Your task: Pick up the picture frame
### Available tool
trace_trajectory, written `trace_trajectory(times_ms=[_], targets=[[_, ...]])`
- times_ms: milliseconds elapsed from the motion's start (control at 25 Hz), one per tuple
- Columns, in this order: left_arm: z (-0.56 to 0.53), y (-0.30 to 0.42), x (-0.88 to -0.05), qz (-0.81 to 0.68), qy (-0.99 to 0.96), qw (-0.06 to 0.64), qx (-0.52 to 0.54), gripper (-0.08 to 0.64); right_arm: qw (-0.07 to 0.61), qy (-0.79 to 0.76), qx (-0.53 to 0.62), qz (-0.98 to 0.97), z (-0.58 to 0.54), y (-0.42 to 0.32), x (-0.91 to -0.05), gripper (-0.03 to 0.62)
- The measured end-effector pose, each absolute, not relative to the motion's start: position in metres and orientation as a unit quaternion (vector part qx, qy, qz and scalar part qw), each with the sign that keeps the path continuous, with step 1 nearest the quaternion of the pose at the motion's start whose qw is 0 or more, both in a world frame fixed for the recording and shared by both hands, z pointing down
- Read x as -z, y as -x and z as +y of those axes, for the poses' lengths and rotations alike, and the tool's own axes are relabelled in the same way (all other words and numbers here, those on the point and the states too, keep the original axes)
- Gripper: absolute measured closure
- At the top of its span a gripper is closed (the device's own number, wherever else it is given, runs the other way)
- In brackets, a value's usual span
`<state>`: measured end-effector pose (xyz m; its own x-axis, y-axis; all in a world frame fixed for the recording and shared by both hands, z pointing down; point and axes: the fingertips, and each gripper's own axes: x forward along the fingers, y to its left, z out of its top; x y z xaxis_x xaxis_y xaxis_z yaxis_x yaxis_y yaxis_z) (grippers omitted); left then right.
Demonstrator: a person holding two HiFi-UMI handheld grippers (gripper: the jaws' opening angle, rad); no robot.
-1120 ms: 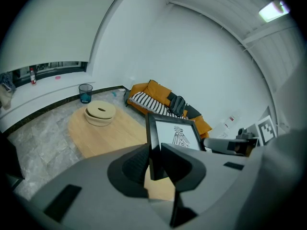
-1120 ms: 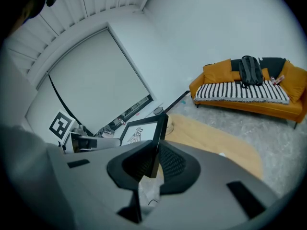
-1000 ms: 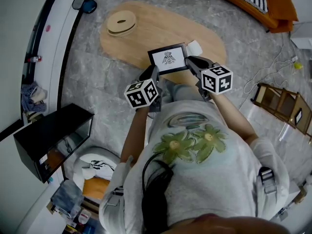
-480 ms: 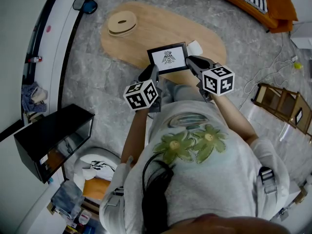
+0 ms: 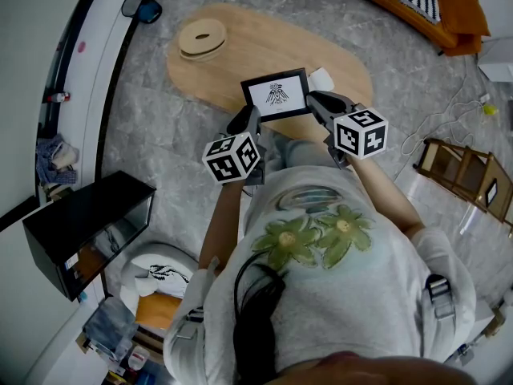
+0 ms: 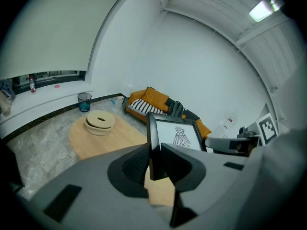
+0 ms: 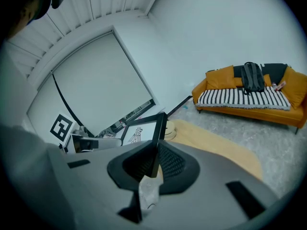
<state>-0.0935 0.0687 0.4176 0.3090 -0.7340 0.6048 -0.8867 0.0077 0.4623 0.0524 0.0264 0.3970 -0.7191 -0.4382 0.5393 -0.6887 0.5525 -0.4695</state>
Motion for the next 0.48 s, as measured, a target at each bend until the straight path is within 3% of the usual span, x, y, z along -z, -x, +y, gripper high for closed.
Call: trace_trajectory(times_ms=[480], targets=[[0.073, 0.0885, -0.4125, -0.585, -0.697, 0.405, -0.089, 0.474, 0.181, -0.324, -0.341, -0.864, 0.0297, -0.0572, -0.3941, 0.552]])
